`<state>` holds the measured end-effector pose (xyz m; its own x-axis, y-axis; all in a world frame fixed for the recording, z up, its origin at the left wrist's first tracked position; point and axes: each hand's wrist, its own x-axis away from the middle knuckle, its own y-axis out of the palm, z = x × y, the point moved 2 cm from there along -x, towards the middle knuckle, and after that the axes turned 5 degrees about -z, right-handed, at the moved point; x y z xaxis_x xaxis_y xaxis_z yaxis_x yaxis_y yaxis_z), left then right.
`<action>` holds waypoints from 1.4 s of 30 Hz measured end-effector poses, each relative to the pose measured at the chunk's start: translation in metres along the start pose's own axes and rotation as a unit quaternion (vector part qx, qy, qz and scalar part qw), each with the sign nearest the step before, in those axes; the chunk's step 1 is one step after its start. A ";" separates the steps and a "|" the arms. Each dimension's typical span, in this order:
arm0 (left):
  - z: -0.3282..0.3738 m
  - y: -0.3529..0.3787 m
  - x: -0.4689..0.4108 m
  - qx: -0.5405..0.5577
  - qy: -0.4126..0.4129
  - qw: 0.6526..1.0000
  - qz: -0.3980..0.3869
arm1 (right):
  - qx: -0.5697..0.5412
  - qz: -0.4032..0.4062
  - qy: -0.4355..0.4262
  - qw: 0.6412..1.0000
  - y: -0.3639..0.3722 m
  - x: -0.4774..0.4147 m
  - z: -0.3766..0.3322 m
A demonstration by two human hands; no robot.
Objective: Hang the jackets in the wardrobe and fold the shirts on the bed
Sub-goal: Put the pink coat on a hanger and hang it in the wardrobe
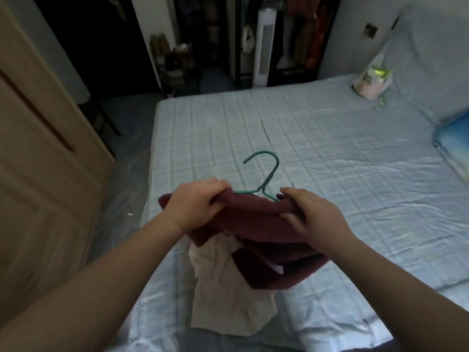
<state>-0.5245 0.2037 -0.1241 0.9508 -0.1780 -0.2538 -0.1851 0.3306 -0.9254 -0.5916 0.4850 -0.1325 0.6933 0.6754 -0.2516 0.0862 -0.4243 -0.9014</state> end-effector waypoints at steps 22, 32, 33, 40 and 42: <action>0.184 -0.263 0.141 -0.180 -0.389 0.869 0.247 | -0.124 -0.192 -0.289 0.930 -0.189 -0.107 -0.161; 0.233 -0.317 0.262 -0.264 -0.580 0.739 0.220 | -0.159 -0.101 -0.410 0.893 -0.143 -0.070 -0.295; 0.239 -0.322 0.273 -0.286 -0.589 0.722 0.224 | -0.176 -0.092 -0.411 0.890 -0.139 -0.064 -0.312; 0.274 -0.364 0.393 -0.391 -0.619 0.640 0.235 | -0.165 -0.028 -0.493 0.854 -0.126 -0.023 -0.451; 0.285 -0.383 0.440 -0.419 -0.633 0.609 0.232 | -0.160 -0.061 -0.538 0.825 -0.130 -0.007 -0.504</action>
<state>0.0359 0.2629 0.1983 0.0805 0.7856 -0.6134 -0.0635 -0.6102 -0.7897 -0.2477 0.2312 0.1636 -0.3572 0.7962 -0.4883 0.4116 -0.3352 -0.8475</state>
